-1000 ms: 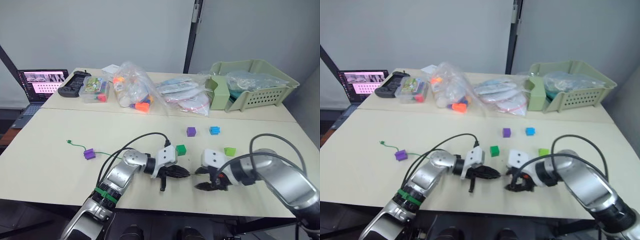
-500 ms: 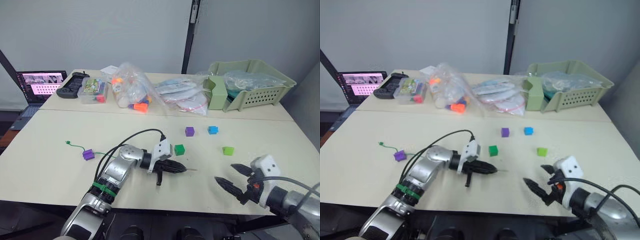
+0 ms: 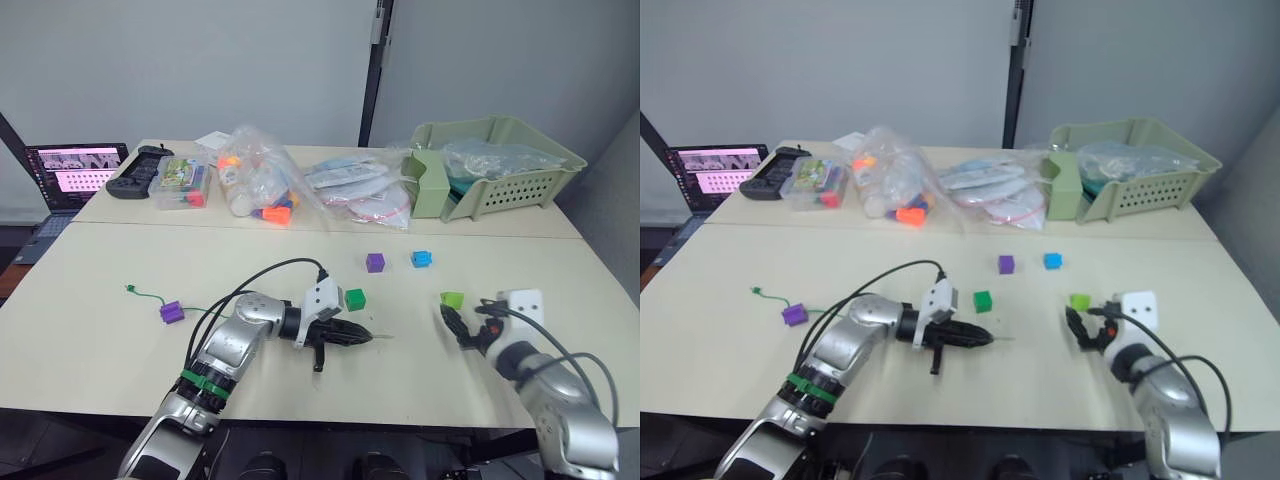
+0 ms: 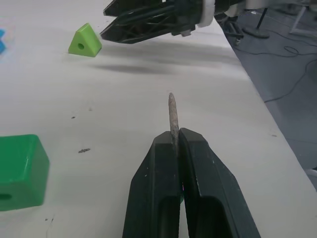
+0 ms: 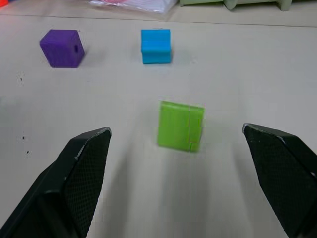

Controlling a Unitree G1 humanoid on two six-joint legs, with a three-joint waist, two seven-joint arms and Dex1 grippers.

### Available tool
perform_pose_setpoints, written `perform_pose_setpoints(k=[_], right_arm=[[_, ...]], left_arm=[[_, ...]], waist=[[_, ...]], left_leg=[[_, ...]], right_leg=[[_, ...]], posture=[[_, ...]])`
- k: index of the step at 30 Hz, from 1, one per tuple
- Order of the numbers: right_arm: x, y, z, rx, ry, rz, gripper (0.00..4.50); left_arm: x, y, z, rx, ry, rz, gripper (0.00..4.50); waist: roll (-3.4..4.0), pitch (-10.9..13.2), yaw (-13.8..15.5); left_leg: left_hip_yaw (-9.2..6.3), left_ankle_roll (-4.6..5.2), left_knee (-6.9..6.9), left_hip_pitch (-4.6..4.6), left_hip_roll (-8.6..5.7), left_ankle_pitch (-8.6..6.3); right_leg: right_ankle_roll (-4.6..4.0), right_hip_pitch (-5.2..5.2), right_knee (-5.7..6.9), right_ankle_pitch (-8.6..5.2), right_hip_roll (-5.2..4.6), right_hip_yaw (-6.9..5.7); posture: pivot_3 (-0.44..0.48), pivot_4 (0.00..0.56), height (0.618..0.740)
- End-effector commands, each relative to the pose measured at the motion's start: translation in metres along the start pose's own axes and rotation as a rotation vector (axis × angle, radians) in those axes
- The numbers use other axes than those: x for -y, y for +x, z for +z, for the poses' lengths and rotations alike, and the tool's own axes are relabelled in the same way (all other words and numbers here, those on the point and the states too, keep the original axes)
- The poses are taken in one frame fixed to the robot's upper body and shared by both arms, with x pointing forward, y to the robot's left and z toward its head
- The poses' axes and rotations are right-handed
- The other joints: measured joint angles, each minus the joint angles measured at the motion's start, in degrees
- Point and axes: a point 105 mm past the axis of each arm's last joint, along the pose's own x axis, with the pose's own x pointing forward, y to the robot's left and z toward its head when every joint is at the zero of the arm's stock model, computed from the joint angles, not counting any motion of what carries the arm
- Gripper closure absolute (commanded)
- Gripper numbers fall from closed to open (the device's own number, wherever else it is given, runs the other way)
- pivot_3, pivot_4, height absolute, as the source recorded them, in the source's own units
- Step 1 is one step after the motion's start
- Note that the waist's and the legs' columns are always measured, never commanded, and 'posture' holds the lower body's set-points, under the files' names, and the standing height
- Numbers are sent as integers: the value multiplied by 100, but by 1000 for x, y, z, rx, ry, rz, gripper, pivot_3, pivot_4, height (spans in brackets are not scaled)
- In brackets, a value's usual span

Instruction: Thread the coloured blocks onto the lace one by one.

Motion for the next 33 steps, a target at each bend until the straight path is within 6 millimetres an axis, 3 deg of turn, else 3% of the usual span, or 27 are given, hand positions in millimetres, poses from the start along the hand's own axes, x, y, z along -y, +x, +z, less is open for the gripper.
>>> perform_pose_setpoints(k=[1,9,10,12,16,17,19,22,29,33], right_arm=[[6,13,9,25,-28,-16,24],[11,35,3,-7,-6,-36,24],[11,36,3,-6,-2,-39,519],[12,37,2,-5,9,-44,1026],[12,36,1,0,33,-58,2458],[11,34,2,3,36,-57,2973],[9,29,3,11,42,-55,3331],[-3,18,6,23,61,-35,3330],[-56,-19,-4,-19,135,41,3330],[-75,-29,-8,-47,173,49,3330]], left_arm=[[2,-4,12,40,22,17,4500],[5,-8,13,45,12,55,4500],[5,-8,13,45,11,57,4500],[5,-8,13,45,9,60,4500],[5,-8,13,44,7,62,4500],[5,-8,13,44,6,61,4500],[6,-7,13,43,4,54,4500],[6,-6,12,39,2,38,4500],[4,-2,5,19,9,10,4500],[5,1,3,15,9,-12,4500]], waist=[[1,-1,0],[2,0,7],[2,0,7],[2,-1,1],[2,-1,0],[2,-1,1],[3,-1,6],[3,-1,9],[3,-1,0],[3,-1,-6]], left_leg=[[1,0,0,0,-1,0],[5,0,2,-1,-2,0],[5,0,2,0,-2,0],[5,0,1,0,-2,0],[5,0,1,1,-1,0],[5,0,1,1,-1,0],[5,0,1,0,-2,0],[5,0,0,-1,-2,0],[3,0,-2,0,1,0],[8,0,2,0,1,0]], right_leg=[[0,1,0,0,-1,2],[2,3,-2,0,-2,7],[2,3,-2,0,-3,8],[1,2,-2,0,-2,8],[2,2,-1,0,-1,10],[2,2,-1,0,-1,10],[2,2,-2,0,-2,10],[2,1,-2,0,-2,10],[2,0,-1,-1,1,11],[4,-1,-6,-2,1,19]], posture=[[0,150,732],[0,150,732],[0,150,732],[0,150,732],[0,150,732],[0,150,732],[0,150,732],[0,150,732],[0,150,732],[0,150,732]])
